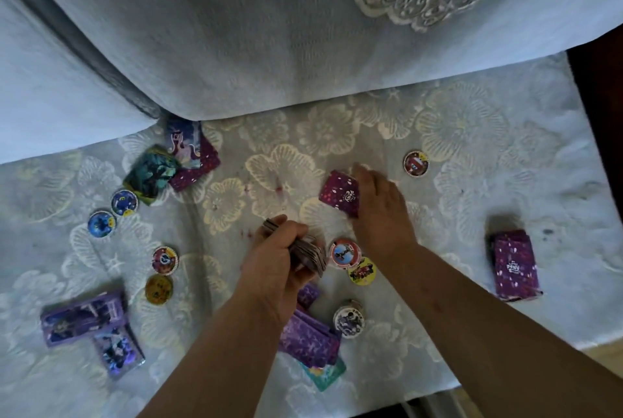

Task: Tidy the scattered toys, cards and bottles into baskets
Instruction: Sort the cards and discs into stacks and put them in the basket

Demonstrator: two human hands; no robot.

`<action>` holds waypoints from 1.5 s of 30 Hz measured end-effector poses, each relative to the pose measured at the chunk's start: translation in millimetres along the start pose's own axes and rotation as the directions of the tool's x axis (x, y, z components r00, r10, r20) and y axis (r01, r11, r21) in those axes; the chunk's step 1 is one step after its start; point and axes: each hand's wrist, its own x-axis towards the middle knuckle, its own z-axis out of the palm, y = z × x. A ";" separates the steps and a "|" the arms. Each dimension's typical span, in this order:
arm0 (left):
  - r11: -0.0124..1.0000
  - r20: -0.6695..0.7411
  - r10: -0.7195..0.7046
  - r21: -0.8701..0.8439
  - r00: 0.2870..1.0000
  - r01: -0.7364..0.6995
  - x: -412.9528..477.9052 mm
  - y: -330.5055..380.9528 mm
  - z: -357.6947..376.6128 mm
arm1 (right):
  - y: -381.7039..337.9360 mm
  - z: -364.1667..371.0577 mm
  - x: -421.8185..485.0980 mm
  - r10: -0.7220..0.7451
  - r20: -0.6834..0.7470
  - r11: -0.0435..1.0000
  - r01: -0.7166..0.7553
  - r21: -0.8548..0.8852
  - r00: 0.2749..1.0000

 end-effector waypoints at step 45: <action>0.977 0.010 0.095 -0.192 0.995 -0.091 -5.8 95.3 -209.4 | -191.3 34.1 -33.5 0.341 0.662 -0.027 -0.697 0.716 0.667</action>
